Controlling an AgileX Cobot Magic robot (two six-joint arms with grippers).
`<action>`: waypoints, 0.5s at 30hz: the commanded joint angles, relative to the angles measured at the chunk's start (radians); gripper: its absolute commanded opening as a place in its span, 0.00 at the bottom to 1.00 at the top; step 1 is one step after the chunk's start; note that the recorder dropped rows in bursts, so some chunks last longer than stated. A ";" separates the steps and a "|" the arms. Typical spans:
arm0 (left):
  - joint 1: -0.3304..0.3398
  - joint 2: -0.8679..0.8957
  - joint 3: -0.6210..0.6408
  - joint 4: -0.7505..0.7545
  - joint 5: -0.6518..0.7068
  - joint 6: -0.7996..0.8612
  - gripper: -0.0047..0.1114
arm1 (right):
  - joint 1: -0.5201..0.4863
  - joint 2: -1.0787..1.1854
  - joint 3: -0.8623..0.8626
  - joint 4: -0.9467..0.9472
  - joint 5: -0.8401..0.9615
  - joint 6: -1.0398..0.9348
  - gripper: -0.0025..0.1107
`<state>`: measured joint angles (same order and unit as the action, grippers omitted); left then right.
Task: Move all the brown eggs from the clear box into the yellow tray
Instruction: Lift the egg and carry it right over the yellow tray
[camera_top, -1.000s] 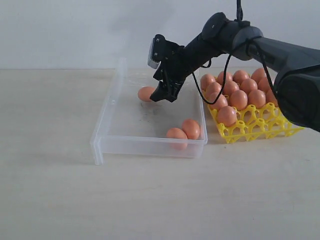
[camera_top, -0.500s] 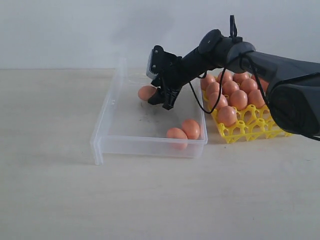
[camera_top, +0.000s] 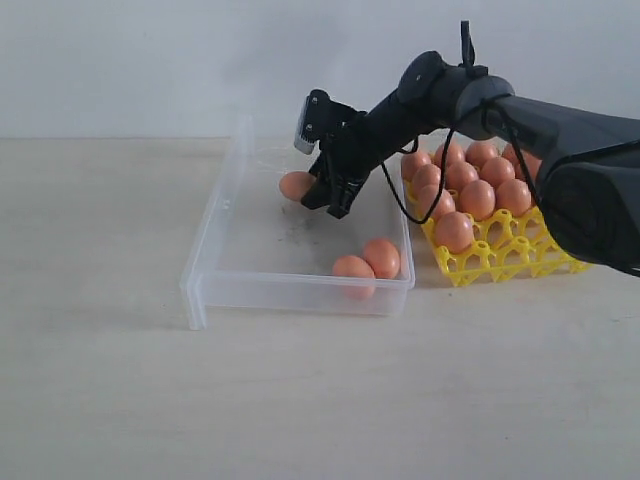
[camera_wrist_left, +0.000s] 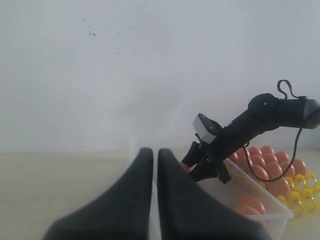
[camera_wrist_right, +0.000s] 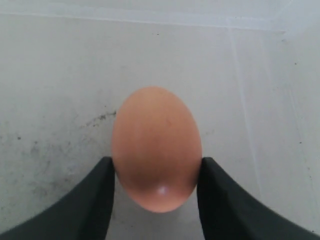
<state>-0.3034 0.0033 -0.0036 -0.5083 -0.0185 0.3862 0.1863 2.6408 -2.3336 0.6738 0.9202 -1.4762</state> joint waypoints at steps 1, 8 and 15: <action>0.004 -0.003 0.004 -0.005 -0.010 0.004 0.07 | -0.037 -0.057 -0.004 -0.012 0.034 0.098 0.02; 0.004 -0.003 0.004 -0.005 -0.010 0.004 0.07 | -0.188 -0.133 -0.004 0.054 0.301 0.300 0.02; 0.004 -0.003 0.004 -0.005 -0.010 0.004 0.07 | -0.286 -0.306 0.163 0.322 0.301 0.304 0.02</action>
<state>-0.3034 0.0033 -0.0036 -0.5083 -0.0185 0.3862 -0.0739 2.3846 -2.2408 0.9717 1.2128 -1.1717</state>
